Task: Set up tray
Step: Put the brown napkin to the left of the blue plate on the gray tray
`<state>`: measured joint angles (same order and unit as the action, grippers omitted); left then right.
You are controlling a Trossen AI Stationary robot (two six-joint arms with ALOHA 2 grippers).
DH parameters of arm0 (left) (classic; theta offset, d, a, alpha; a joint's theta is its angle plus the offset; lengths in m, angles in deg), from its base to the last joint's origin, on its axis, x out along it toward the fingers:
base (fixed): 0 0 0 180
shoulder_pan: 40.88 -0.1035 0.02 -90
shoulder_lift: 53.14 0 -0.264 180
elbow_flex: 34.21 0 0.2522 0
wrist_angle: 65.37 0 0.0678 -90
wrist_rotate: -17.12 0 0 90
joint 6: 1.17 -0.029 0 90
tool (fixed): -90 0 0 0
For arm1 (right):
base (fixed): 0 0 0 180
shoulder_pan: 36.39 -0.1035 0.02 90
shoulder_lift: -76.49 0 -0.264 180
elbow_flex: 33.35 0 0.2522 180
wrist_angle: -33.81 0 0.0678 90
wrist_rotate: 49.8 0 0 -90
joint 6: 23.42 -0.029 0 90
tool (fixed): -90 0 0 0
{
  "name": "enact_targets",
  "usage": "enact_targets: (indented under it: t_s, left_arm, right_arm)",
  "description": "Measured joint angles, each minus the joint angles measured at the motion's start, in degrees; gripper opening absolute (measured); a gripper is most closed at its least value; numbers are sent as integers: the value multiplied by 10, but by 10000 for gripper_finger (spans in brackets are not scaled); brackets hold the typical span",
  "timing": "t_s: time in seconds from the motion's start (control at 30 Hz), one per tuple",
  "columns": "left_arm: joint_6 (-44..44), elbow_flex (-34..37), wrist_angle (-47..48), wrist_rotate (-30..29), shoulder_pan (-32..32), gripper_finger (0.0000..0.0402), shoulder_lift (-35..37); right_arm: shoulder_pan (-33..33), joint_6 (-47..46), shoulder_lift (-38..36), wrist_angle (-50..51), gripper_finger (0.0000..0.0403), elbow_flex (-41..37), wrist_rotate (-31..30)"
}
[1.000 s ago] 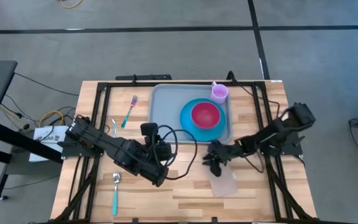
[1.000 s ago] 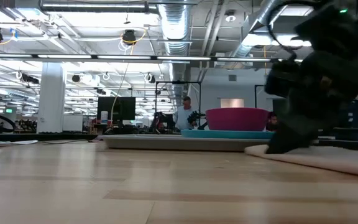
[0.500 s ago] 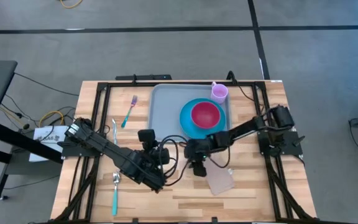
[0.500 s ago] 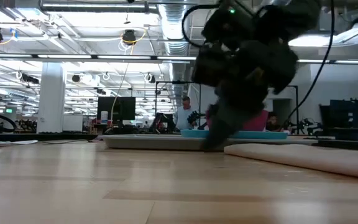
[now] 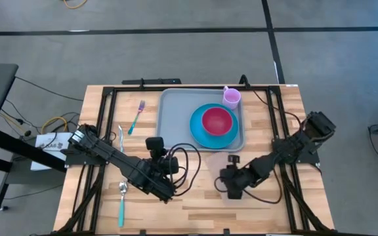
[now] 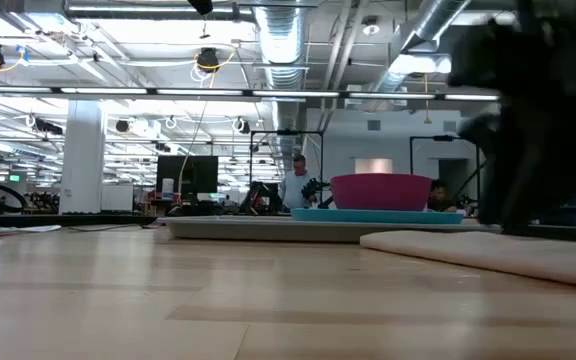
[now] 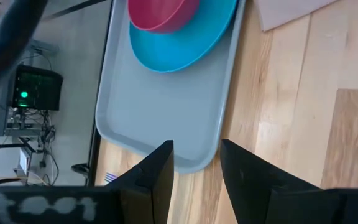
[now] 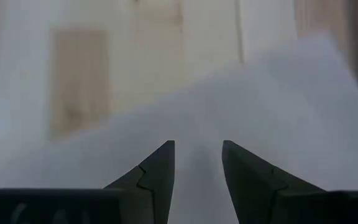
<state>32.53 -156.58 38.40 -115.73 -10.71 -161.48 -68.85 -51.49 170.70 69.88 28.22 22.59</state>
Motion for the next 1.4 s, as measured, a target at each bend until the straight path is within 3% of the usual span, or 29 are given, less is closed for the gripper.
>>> enact_targets:
  t_s: [0.2,0.3,0.4,0.57,0.8,0.97,1.17,1.4]
  left_arm:
    - [-6,0,0,-15,-2,122,0]
    - [-13,0,0,-15,-3,122,0]
    - [-21,0,0,-15,-2,122,0]
    - [-24,0,0,-15,-2,122,0]
    - [-25,0,0,-11,-3,122,0]
    - [-25,0,-8,-11,-3,122,0]
    - [-19,12,-21,-6,-5,122,0]
    - [-89,83,-185,182,-37,115,0]
  right_arm:
    - [-1,-12,-4,-171,129,-98,13]
    - [29,20,-3,-283,129,-130,66]
    - [66,50,-1,-366,129,-142,127]
    - [135,34,24,-434,129,-134,137]
    - [177,105,130,-399,129,-40,303]
    - [181,179,160,-351,129,46,257]
    - [188,234,197,-292,129,163,248]
    - [184,130,170,-62,129,223,215]
